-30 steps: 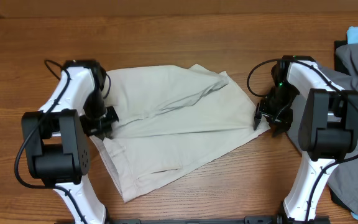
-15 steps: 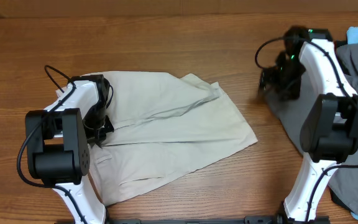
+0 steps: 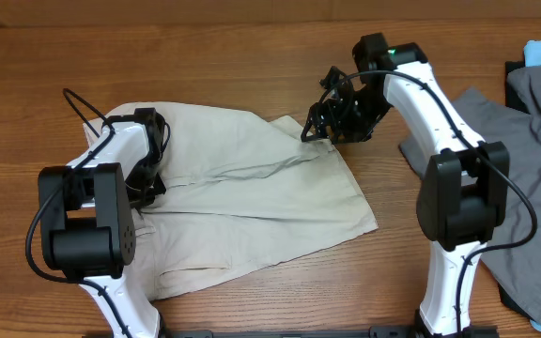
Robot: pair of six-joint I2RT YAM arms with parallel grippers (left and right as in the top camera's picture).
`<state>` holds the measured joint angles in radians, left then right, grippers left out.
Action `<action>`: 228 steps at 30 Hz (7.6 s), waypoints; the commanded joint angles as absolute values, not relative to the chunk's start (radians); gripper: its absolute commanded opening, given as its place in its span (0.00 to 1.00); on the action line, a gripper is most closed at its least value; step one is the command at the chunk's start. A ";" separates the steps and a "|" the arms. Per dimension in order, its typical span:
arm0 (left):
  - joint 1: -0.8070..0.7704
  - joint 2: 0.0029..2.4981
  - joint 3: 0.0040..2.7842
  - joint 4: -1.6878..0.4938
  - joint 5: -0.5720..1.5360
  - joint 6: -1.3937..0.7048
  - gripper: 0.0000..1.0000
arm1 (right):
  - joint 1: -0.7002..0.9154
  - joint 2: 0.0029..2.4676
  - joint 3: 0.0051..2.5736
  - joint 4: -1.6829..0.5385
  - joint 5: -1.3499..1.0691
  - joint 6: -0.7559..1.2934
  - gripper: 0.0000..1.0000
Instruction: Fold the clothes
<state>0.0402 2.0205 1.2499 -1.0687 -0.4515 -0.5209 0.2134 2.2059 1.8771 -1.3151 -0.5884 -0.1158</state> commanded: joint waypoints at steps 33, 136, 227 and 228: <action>0.046 2.027 1.254 -1.061 -0.471 -0.516 0.20 | 0.198 2.306 2.283 -1.199 -0.386 -0.021 0.04; 0.073 2.027 1.620 -1.076 -0.509 -0.414 0.23 | -0.181 2.031 2.162 -1.558 0.005 0.226 0.44; 0.624 1.367 0.531 -0.617 -0.030 -0.661 0.31 | 0.119 1.219 0.897 -1.189 -0.429 0.650 1.00; 0.624 1.368 0.531 -0.610 -0.029 -0.656 0.21 | 0.119 1.219 0.897 -1.188 -0.437 0.678 1.00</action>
